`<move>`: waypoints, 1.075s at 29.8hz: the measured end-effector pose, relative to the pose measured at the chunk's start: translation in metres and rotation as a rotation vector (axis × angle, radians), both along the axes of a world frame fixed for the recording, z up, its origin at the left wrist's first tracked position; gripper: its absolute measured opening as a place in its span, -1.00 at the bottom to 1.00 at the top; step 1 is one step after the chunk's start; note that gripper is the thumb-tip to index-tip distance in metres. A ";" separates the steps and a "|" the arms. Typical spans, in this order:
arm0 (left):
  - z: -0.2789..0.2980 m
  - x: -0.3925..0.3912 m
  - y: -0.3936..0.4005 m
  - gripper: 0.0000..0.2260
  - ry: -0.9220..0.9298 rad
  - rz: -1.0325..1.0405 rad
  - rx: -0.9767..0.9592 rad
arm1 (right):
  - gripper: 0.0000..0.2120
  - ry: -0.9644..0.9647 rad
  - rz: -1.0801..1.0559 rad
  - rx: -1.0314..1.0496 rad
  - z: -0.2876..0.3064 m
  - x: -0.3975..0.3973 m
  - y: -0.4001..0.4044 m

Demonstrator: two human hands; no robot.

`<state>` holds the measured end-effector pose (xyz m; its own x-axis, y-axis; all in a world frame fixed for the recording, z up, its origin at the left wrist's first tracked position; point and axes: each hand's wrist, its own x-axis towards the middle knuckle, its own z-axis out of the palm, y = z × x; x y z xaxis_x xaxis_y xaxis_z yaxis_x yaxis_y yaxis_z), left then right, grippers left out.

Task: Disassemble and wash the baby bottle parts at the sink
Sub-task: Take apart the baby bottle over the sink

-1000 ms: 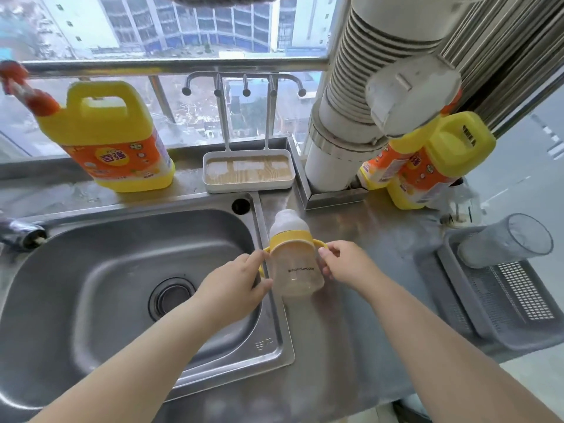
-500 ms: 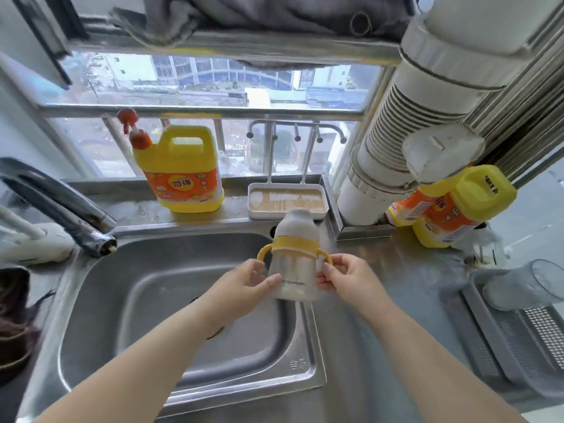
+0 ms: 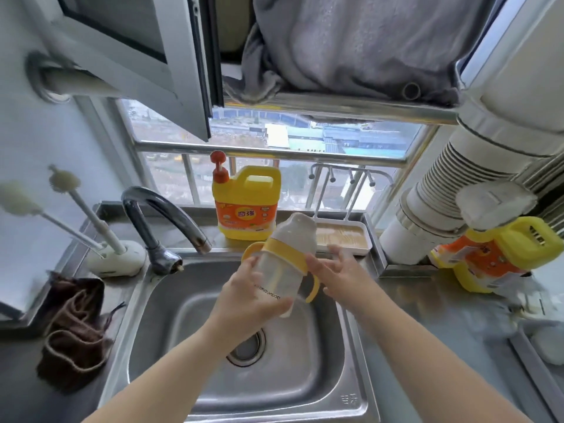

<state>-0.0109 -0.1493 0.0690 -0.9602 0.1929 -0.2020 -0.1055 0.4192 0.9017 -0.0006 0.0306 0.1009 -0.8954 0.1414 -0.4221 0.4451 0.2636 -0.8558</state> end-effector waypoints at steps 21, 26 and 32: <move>0.004 -0.001 -0.019 -0.34 0.042 -0.237 0.044 | -0.38 0.272 -0.358 -0.153 0.004 0.003 -0.043; 0.004 -0.004 -0.010 -0.35 -0.019 -0.339 0.121 | -0.36 0.283 -0.373 -0.173 -0.001 0.010 -0.032; 0.006 -0.007 -0.005 -0.43 -0.084 -0.406 0.291 | -0.35 0.338 -0.301 -0.207 0.003 0.012 -0.021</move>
<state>-0.0182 -0.1544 0.0747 -0.7791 0.6068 -0.1572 -0.0631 0.1735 0.9828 0.0109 0.0093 0.1038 -0.9196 0.3581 -0.1618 0.1639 -0.0245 -0.9862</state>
